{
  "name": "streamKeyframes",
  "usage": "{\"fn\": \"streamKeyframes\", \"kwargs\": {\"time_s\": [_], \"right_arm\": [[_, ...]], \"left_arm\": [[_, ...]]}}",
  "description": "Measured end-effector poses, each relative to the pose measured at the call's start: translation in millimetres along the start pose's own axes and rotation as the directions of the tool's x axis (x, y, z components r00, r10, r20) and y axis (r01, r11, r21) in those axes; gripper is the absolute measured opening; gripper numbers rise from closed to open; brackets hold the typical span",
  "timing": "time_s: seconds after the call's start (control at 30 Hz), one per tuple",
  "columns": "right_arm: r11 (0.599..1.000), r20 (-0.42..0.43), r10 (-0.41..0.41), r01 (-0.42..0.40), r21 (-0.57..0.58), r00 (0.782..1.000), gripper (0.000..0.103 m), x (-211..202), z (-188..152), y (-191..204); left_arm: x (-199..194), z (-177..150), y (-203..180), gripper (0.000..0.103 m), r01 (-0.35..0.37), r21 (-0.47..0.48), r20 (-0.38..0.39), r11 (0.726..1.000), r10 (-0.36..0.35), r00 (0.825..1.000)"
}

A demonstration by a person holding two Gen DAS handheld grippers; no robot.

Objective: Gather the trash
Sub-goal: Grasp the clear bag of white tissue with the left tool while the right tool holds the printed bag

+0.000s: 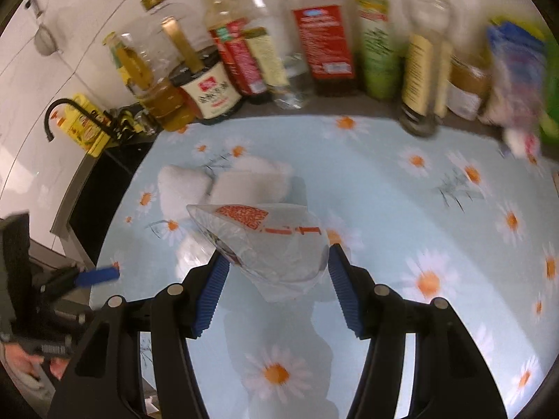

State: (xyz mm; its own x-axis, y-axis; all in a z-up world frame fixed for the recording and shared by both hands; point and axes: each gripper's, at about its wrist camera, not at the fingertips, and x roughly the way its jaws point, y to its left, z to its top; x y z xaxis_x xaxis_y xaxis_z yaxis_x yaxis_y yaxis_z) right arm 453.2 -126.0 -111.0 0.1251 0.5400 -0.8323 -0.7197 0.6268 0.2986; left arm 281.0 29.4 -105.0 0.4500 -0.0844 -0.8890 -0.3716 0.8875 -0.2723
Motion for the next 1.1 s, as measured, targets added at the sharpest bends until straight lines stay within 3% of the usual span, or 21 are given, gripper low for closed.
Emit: {"fn": "streamKeyframes", "kwargs": {"time_s": [0.53, 0.57, 0.63, 0.73, 1.1], "right_arm": [[0.979, -0.024, -0.057, 0.060, 0.197, 0.998, 0.059, -25, -76, -49], [0.977, -0.024, -0.054, 0.058, 0.204, 0.998, 0.059, -26, -79, -50], [0.975, -0.022, -0.056, 0.060, 0.214, 0.998, 0.059, -27, -82, -50], [0.973, -0.020, -0.053, 0.056, 0.225, 0.998, 0.059, -28, -85, -50], [0.974, -0.016, -0.049, 0.051, 0.221, 0.999, 0.059, -27, -86, -38]], "left_arm": [[65, 40, -19, 0.069, -0.027, 0.122, -0.074, 0.992, 0.036, 0.997], [67, 41, -19, 0.069, -0.027, 0.123, -0.075, 0.992, 0.036, 0.997], [71, 42, -19, 0.054, -0.028, 0.129, -0.089, 0.991, 0.040, 0.995], [77, 43, -19, 0.051, -0.028, 0.139, -0.102, 0.990, 0.043, 0.994], [65, 36, -18, 0.049, -0.011, 0.154, -0.082, 0.988, 0.024, 0.996]]}}
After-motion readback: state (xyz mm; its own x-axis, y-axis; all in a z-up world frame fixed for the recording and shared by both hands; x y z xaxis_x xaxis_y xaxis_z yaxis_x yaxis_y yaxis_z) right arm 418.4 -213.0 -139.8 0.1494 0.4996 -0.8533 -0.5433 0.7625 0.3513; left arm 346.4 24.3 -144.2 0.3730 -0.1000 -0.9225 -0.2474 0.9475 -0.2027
